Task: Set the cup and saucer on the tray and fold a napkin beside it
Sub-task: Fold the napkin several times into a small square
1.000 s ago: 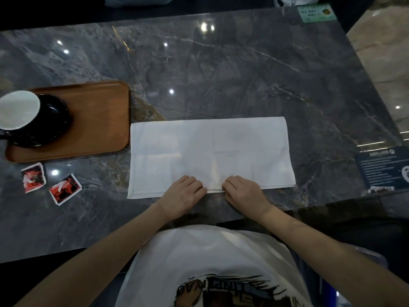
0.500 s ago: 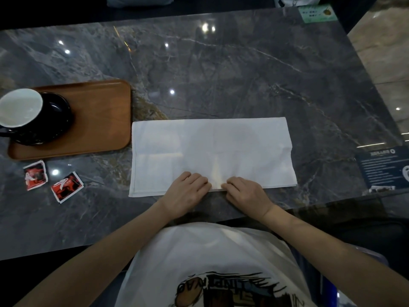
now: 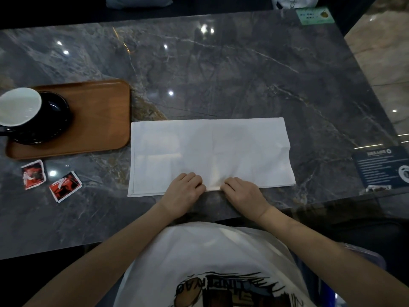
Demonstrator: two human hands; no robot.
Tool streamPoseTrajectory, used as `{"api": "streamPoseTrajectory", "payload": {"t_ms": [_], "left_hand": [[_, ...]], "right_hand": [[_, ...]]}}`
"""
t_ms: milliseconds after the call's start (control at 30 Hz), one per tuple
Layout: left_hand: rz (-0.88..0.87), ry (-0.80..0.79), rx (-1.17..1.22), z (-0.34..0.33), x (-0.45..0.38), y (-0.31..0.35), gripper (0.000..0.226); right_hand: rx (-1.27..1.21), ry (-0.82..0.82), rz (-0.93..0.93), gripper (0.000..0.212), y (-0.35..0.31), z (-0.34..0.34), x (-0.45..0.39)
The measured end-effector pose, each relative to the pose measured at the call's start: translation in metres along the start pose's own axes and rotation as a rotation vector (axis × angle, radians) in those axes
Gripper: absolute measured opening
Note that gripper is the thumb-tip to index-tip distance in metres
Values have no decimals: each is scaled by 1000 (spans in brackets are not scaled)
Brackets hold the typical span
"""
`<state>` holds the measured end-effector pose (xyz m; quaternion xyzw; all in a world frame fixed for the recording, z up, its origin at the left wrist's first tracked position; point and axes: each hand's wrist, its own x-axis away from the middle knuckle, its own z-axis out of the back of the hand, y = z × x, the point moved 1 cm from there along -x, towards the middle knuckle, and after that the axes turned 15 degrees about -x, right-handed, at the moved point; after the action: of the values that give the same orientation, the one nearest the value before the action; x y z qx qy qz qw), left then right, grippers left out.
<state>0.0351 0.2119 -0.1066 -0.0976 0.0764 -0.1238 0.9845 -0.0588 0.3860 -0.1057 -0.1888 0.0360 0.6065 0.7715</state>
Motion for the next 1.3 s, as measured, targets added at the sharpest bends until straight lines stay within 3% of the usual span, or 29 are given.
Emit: {"api": "streamPoseTrajectory", "payload": {"t_ms": [267,400,533,633,733,1000,1300], "left_hand": [[87,-109,66,9,8,-11,24],[100,-158,113,14,7,-11,7],[141,-181,147,16,9,-10,24],[223,-209,145,18,21,-17,25],[325,-200,127,18,45,-33,5],[458,-232,45,18,97,-79,17],[384,-136,27,18,110,-86,13]], "right_hand": [[-198,-49,-135,20,-4,7,-31],[-138,-108,-332,43,-12,-8,-58],[-198,-289,-477,60,-13,-29,-63],[-163,-304,-484,62,-11,-35,-59],[-158,-293,-501,61,-13,-34,-61],[-128,-297,-517,61,-13,-37,-60],[-140,-313,-536,63,-14,-35,-62]]}}
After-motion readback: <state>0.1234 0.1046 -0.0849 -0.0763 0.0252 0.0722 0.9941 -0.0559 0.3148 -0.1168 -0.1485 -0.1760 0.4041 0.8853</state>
